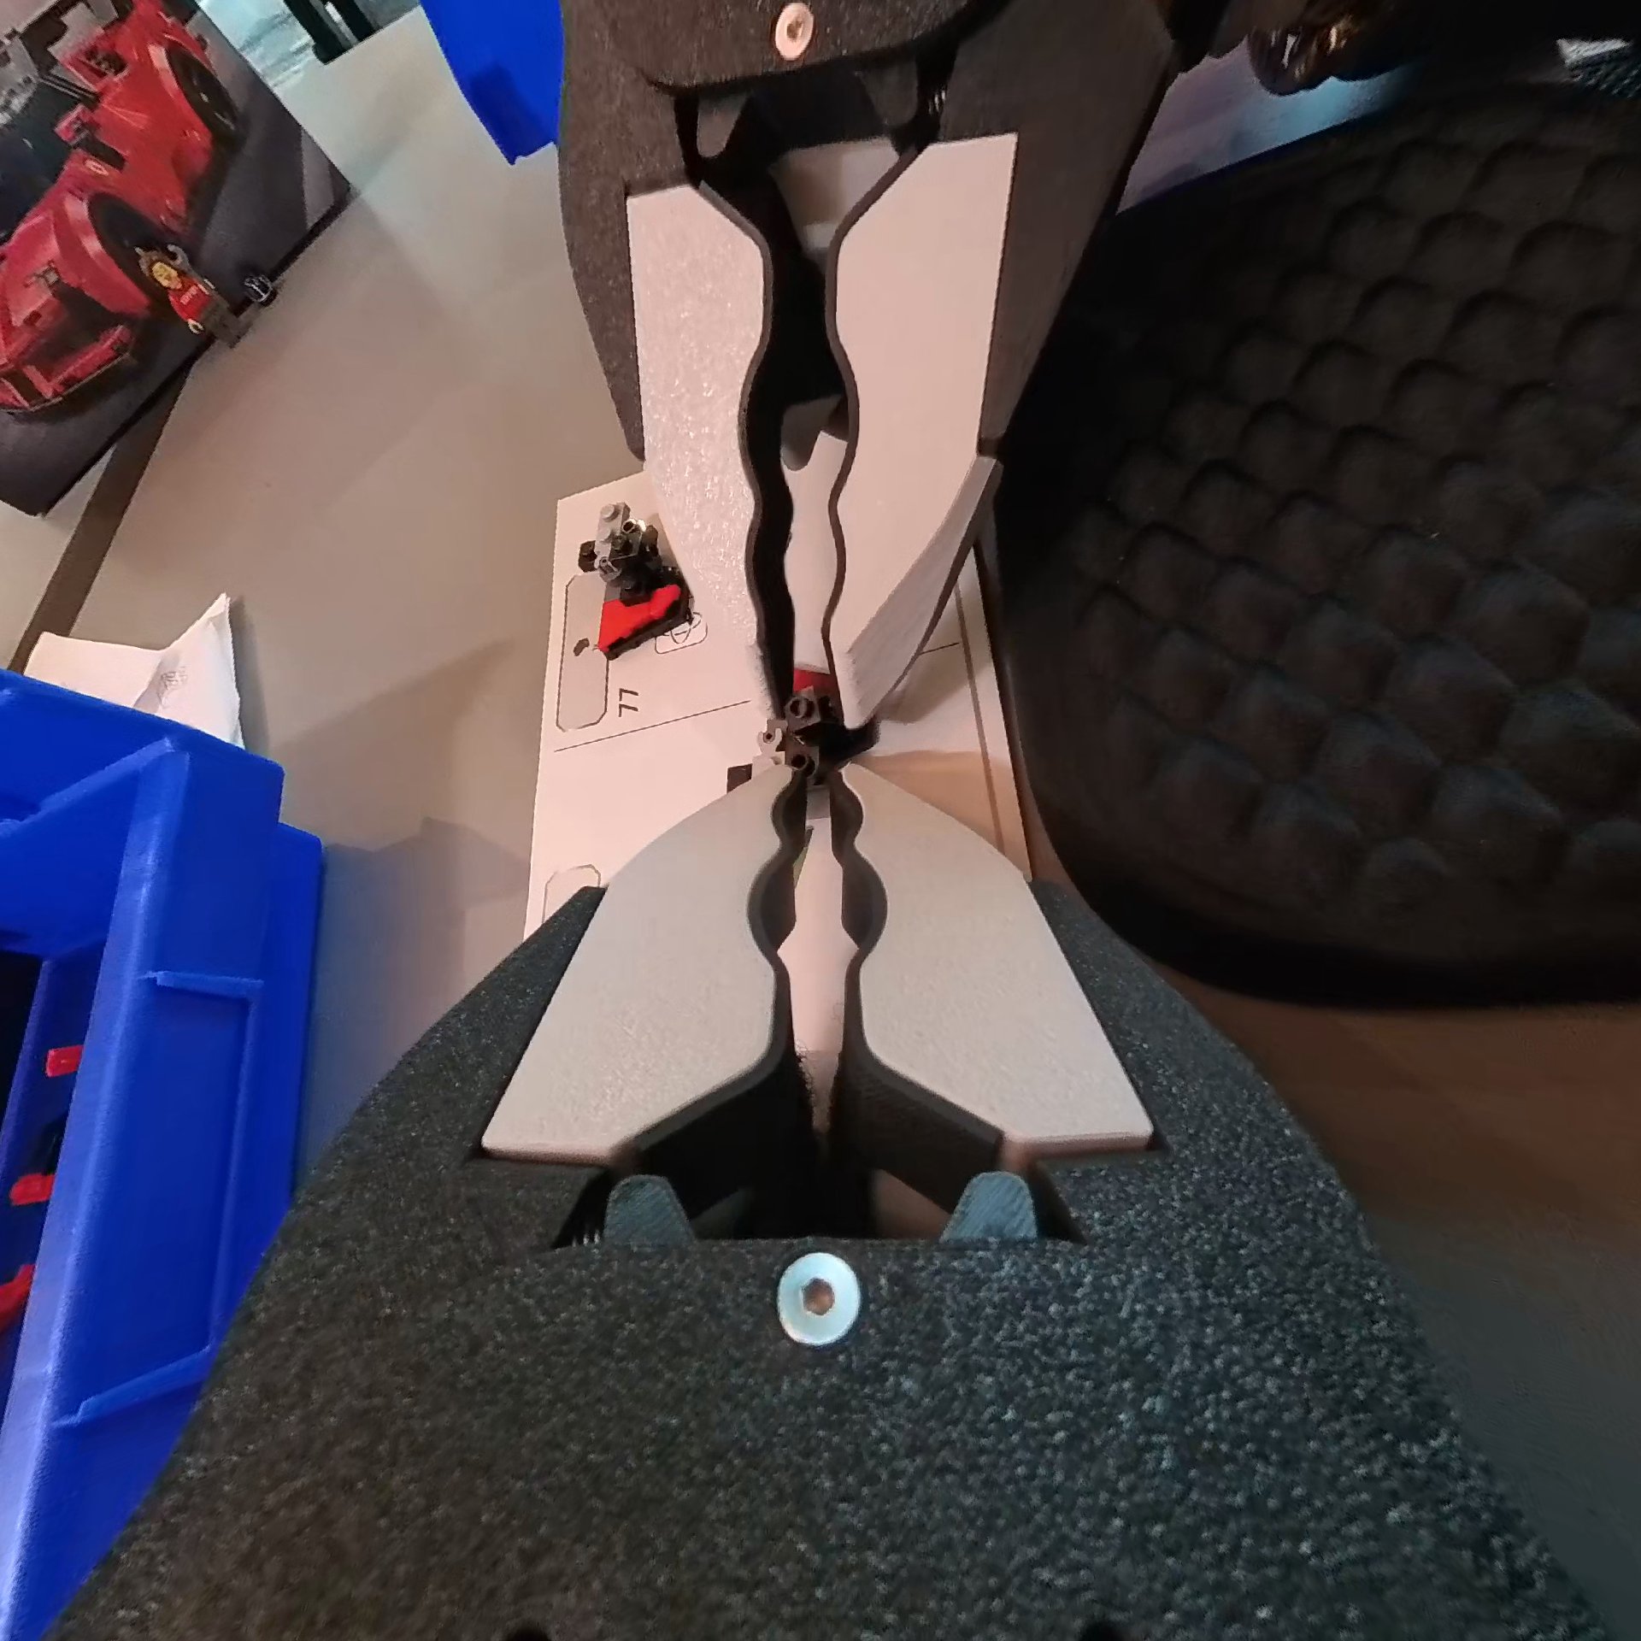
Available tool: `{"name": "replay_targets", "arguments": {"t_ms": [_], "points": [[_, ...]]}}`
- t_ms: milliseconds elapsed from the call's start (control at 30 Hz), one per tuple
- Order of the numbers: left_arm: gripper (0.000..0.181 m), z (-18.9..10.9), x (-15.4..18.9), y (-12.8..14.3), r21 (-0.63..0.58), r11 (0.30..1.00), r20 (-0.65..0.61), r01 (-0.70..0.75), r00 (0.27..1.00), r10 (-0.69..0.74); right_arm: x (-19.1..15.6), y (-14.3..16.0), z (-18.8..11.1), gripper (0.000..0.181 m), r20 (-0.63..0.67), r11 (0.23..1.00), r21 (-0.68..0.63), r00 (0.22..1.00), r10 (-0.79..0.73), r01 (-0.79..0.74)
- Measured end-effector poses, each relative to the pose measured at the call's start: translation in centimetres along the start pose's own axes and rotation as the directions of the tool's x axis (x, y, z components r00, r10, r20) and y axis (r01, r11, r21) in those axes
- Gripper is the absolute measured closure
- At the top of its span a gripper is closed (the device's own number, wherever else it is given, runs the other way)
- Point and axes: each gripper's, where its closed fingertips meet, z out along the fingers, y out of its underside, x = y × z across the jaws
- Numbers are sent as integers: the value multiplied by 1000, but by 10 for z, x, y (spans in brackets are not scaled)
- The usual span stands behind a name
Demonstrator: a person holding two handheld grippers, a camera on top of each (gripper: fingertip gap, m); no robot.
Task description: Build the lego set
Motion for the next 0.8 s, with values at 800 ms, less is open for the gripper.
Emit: {"name": "replay_targets", "arguments": {"t_ms": [800], "points": [[177,0,1,-1,1,1000,-2,-12,1000,12,4,2,0,167,-54,1000,-12,998,-12,11]]}}
